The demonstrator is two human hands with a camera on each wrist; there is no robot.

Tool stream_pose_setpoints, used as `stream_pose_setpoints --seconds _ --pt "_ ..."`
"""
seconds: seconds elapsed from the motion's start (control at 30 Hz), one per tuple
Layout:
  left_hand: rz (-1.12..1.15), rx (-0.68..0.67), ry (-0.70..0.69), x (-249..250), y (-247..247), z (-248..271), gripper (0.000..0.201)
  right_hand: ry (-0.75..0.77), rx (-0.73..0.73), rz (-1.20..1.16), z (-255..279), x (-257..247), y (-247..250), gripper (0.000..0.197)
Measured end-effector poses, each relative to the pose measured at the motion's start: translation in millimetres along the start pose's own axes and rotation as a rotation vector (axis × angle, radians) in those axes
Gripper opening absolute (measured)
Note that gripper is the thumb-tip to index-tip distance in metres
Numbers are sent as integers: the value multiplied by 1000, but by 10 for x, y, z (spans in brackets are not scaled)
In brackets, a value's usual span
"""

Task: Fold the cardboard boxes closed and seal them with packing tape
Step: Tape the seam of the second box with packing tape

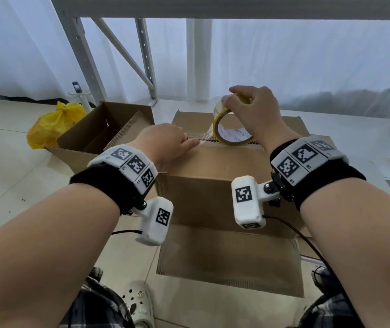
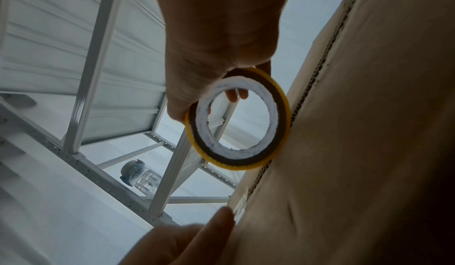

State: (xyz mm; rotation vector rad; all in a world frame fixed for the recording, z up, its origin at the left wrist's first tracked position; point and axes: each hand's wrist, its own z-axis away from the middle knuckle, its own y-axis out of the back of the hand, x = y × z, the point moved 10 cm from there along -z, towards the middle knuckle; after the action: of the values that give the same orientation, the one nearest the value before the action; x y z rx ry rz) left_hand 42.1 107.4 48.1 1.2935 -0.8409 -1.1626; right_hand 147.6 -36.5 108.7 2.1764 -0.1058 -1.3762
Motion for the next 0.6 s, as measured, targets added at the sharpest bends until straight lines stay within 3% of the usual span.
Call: stream_pose_setpoints --seconds 0.07,0.23,0.37,0.6 --pt "-48 40 -31 178 39 -15 70 -10 -1 -15 26 23 10 53" --pt "90 61 -128 567 31 -51 65 16 -66 89 51 21 -56 58" --pt "205 43 -136 236 28 6 52 9 -66 95 30 22 -14 49" --pt "153 95 -54 -137 -28 1 45 12 -57 105 74 -14 24 41"
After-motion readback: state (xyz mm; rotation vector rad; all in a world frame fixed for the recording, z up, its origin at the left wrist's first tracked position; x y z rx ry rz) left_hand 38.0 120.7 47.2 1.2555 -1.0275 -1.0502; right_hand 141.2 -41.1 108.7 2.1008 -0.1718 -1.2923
